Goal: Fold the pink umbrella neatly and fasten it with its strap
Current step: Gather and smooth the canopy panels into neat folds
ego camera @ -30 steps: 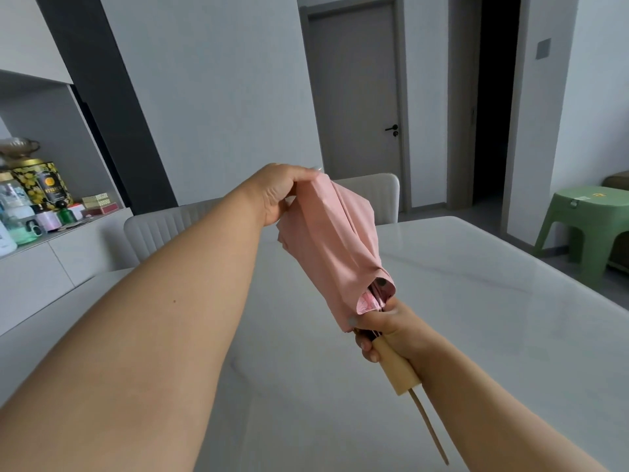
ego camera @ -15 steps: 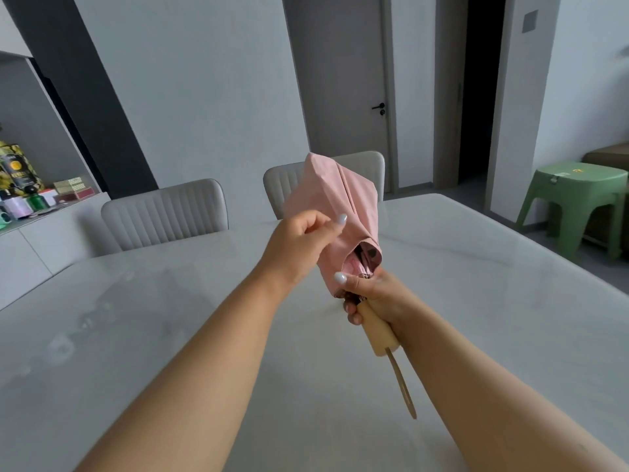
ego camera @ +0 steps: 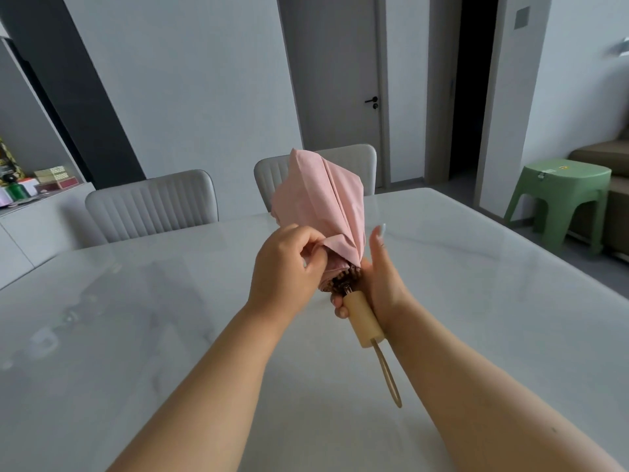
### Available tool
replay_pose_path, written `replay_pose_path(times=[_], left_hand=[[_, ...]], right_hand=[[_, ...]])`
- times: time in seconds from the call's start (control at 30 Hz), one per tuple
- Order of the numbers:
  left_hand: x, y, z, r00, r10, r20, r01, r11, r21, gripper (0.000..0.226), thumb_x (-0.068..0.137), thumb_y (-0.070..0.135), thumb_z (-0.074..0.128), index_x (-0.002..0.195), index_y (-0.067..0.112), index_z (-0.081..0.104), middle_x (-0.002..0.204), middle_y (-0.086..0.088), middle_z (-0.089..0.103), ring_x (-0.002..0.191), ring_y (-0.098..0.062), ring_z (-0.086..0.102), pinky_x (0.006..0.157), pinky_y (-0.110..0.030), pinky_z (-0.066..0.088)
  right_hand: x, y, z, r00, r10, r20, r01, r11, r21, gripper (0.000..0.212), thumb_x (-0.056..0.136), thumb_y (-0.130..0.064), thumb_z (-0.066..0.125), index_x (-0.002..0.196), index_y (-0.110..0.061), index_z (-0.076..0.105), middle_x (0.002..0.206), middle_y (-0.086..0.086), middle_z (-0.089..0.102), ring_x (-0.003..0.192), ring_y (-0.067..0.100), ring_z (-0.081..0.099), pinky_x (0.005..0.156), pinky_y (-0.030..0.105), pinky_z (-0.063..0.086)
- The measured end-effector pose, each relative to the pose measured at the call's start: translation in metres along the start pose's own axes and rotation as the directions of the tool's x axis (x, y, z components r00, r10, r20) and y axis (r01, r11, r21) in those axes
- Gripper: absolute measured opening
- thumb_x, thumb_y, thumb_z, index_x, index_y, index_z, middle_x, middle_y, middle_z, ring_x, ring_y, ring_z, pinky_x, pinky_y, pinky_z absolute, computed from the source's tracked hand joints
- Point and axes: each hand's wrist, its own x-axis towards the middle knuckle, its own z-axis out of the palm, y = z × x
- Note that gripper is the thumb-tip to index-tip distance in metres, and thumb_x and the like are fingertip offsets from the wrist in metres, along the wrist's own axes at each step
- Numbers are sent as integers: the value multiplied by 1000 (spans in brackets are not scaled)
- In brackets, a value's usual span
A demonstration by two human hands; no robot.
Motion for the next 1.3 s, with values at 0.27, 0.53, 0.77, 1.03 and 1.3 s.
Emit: replay_pose_path(times=[0.27,0.53,0.77,1.03,1.3], left_hand=[[-42,-14,4,942,225,-248,-138,936,323,13,79,-1,62,91,2,62,83,-14,63,73,-29,60,66,-30,48],[-47,-4,6,969,110,-219,-74,983,168,21,83,20,59,91,3,68,92,-12,61,83,-22,57,71,-26,49],[-21,25,9,854,-507,-120,507,861,-25,36,83,53,63,89,18,60,83,7,63,76,-13,59,62,-22,42],[-23,13,13,668,-742,62,693,589,-416,19,84,24,71,74,9,65,63,-1,72,61,-19,71,68,-40,61],[-4,12,8,532,-827,181,810,435,-393,22,82,26,55,70,9,52,68,-9,54,67,-22,51,66,-40,52]], right_hand=[[1,4,2,994,33,-104,-35,999,-15,102,58,-92,28,121,-17,58,79,16,63,47,23,53,48,28,46],[-2,-1,2,976,8,-219,-20,998,-54,79,79,-83,20,93,-18,63,81,18,65,50,23,53,51,30,46],[-1,1,2,970,11,-242,-36,994,-99,85,79,-84,22,93,-12,65,85,20,67,51,22,55,49,29,48],[2,1,0,960,18,-281,-54,991,-121,91,73,-86,28,102,-7,64,74,13,70,46,19,55,48,28,48],[4,6,0,959,-56,-279,-18,967,-254,122,47,-95,36,133,-9,46,83,13,73,48,21,61,49,30,52]])
